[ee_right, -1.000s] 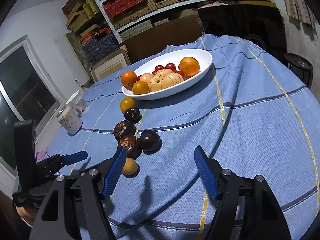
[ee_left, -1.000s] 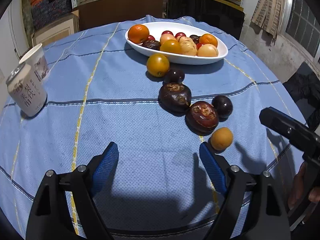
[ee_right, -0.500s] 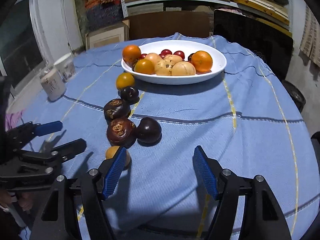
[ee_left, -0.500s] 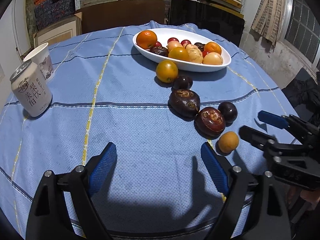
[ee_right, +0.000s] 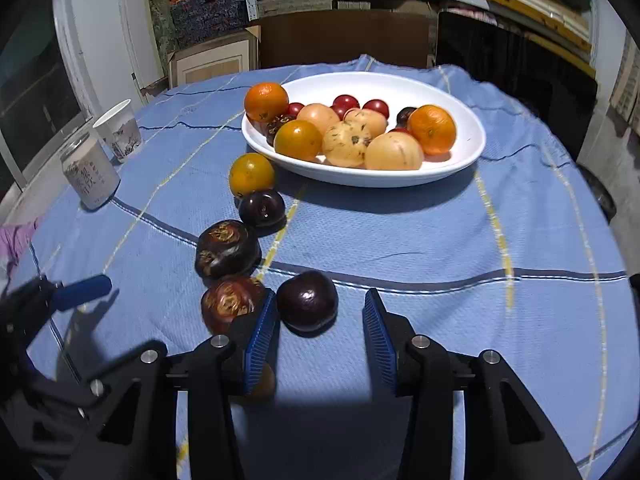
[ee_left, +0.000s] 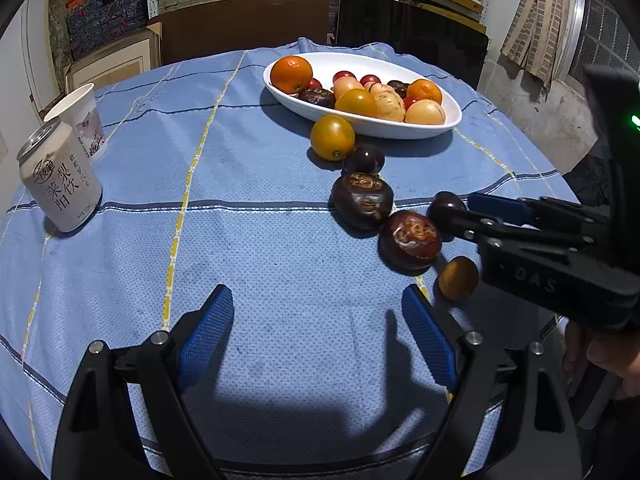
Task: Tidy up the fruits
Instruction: 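Grasp the small tan fruit with the left tool while the right tool grasps the dark purple fruit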
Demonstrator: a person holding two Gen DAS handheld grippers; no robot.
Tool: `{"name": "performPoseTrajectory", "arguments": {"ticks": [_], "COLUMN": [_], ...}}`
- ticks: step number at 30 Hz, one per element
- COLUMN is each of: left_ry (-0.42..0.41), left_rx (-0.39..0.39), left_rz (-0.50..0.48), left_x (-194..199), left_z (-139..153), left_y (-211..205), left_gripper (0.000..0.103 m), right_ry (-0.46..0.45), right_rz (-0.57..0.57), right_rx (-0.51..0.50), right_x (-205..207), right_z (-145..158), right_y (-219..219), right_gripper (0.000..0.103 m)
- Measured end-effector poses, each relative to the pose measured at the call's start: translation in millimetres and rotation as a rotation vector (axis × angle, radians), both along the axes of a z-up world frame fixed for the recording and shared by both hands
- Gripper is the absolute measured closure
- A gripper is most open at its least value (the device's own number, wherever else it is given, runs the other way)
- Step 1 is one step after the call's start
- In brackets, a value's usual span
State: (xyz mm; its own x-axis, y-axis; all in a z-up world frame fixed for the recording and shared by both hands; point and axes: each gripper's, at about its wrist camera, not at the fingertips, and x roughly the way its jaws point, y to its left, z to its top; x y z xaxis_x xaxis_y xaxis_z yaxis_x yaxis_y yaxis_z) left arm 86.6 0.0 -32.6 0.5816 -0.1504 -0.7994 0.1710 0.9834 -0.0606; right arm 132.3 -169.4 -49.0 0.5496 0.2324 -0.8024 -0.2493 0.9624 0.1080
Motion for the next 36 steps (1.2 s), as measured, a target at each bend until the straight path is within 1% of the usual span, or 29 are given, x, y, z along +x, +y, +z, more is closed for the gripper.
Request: {"name": "performPoseTrajectory", "arguments": {"ticks": [2, 3, 5, 7, 9, 12, 15, 19, 21, 24, 26, 29, 30, 31, 33, 36], "left_ry": [-0.002, -0.002, 0.001, 0.0, -0.002, -0.006, -0.006, -0.003, 0.007, 0.03, 0.038, 0.03, 0.038, 0.051, 0.073, 0.084], "left_rx": [-0.002, -0.003, -0.003, 0.002, 0.004, 0.001, 0.006, 0.008, 0.005, -0.02, -0.039, -0.007, -0.006, -0.011, -0.013, 0.008], "left_rz": [0.002, 0.001, -0.003, -0.007, -0.007, -0.005, -0.008, -0.019, -0.027, -0.037, -0.061, -0.106, -0.123, -0.139, -0.157, -0.143], "left_x": [-0.1, -0.3, -0.2, -0.3, -0.4, -0.7, -1.1, -2.9, -3.9, -7.0, -11.3, -16.9, -17.8, -17.6, -16.2, -11.3], "left_z": [0.3, 0.2, -0.4, -0.7, -0.4, 0.3, -0.2, -0.2, 0.2, 2.3, 5.2, 5.2, 3.9, 2.1, -2.0, -6.5], "left_y": [0.3, 0.2, -0.7, -1.9, -1.6, -0.7, -1.6, -4.4, -7.7, -14.2, -24.1, -45.7, -53.8, -60.8, -71.9, -84.0], "left_gripper": [0.019, 0.019, 0.019, 0.019, 0.019, 0.019, 0.019, 0.019, 0.019, 0.019, 0.019, 0.019, 0.021, 0.026, 0.034, 0.042], "right_ry": [0.026, 0.017, 0.013, 0.001, 0.002, -0.015, -0.038, -0.035, -0.027, -0.061, -0.07, -0.077, -0.083, -0.091, -0.107, -0.115], "right_rz": [0.004, 0.003, 0.014, 0.005, -0.008, -0.036, -0.068, -0.122, -0.126, -0.102, -0.087, -0.088, -0.09, -0.092, -0.094, -0.098], "right_rx": [0.038, 0.038, 0.051, 0.053, 0.085, 0.143, 0.171, 0.212, 0.229, 0.234, 0.236, 0.247, 0.252, 0.257, 0.265, 0.273], "right_x": [3.4, 2.9, 1.4, 0.0, -1.1, -7.9, -17.9, -28.6, -29.6, -33.4, -34.7, -35.2, -36.2, -37.8, -40.2, -43.1], "right_z": [-4.1, -3.9, -3.4, -3.5, -2.3, 5.0, 9.9, 1.0, -1.4, 5.2, 6.6, 9.2, 10.8, 12.8, 17.2, 19.1], "right_y": [-0.4, 1.3, 5.1, 6.3, 0.9, -16.1, -36.1, -62.6, -67.2, -64.2, -63.3, -67.3, -69.2, -71.7, -75.5, -79.4], "right_gripper": [0.059, 0.061, 0.071, 0.071, 0.071, 0.071, 0.071, 0.071, 0.071, 0.071, 0.071, 0.071, 0.071, 0.071, 0.071, 0.071]}}
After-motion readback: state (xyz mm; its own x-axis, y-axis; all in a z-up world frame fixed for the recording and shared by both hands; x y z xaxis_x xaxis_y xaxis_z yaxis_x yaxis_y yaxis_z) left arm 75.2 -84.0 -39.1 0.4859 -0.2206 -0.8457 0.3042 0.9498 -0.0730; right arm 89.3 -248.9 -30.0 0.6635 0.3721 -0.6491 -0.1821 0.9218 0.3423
